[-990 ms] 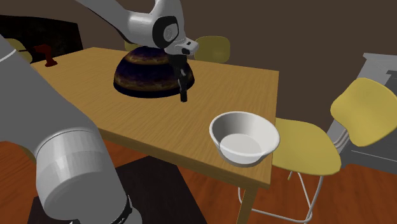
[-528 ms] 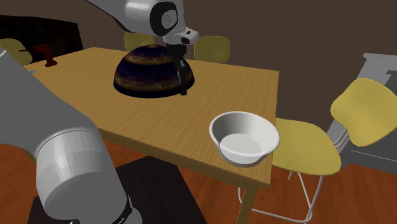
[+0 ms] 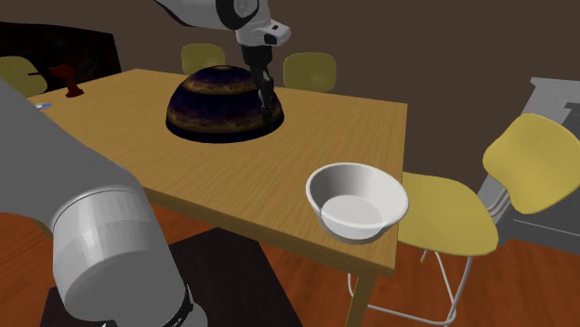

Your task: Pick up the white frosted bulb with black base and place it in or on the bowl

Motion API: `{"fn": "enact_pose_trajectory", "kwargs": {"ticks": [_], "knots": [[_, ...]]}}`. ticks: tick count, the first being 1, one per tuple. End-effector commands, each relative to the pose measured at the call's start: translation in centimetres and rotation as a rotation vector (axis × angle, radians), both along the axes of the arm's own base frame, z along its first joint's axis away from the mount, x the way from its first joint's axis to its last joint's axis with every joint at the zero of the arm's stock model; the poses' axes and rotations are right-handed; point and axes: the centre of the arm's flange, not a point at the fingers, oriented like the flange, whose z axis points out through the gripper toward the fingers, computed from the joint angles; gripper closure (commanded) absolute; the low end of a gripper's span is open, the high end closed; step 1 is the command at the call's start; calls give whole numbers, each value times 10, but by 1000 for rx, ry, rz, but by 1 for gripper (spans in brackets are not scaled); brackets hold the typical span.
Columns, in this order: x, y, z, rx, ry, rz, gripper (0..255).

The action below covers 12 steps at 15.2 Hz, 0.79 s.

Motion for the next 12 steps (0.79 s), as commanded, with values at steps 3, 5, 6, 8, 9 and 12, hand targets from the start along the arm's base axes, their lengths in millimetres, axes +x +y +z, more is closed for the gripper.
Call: {"fn": "enact_pose_trajectory", "kwargs": {"ticks": [3,5,6,8,9,12], "knots": [[0,0,21,0,0,0,255],[0,0,31,0,0,0,255],[0,0,37,0,0,0,255],[0,0,47,0,0,0,255],[0,0,53,0,0,0,255],[0,0,67,0,0,0,255]]}}
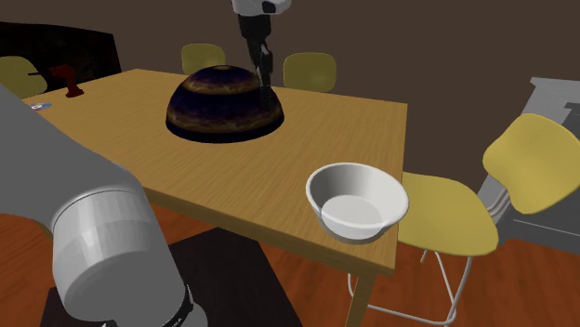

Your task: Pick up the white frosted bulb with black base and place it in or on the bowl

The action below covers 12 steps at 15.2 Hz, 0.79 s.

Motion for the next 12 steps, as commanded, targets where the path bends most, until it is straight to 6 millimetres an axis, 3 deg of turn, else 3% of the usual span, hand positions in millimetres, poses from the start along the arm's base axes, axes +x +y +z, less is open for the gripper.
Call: {"fn": "enact_pose_trajectory", "kwargs": {"ticks": [1,12], "knots": [[1,-14,6,0,0,0,255],[14,-158,15,0,0,0,255]]}}
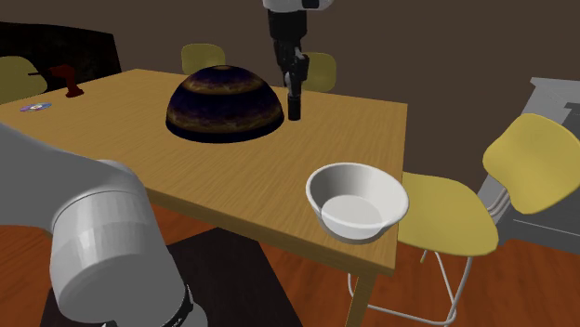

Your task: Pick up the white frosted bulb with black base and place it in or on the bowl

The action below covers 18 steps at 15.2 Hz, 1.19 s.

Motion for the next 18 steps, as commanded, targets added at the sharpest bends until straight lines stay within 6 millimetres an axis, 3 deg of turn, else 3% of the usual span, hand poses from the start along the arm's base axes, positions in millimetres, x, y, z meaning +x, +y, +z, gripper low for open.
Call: {"fn": "enact_pose_trajectory", "kwargs": {"ticks": [1,16,18], "knots": [[3,-26,3,0,0,1,255],[20,-223,15,0,0,1,255],[21,-230,10,0,0,1,255]]}}
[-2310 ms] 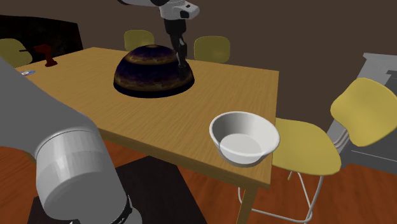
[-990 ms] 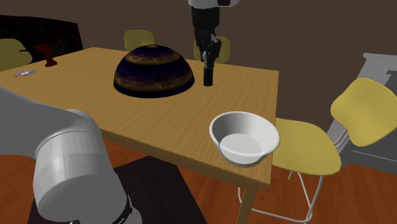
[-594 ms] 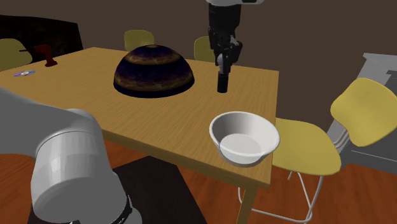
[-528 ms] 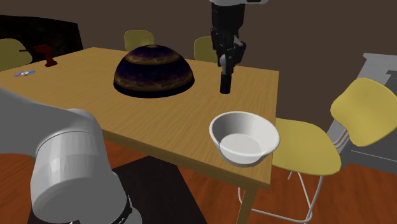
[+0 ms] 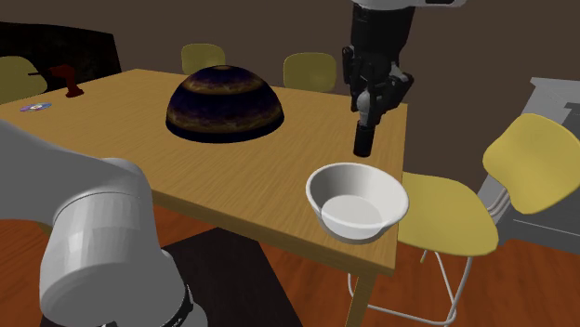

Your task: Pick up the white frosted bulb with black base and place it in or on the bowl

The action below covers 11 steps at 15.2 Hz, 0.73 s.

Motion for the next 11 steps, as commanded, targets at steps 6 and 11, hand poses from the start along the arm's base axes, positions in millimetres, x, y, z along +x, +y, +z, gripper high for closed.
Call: {"fn": "enact_pose_trajectory", "kwargs": {"ticks": [6,11], "knots": [[1,-4,-34,0,0,1,255],[1,-4,-60,0,0,1,255]]}}
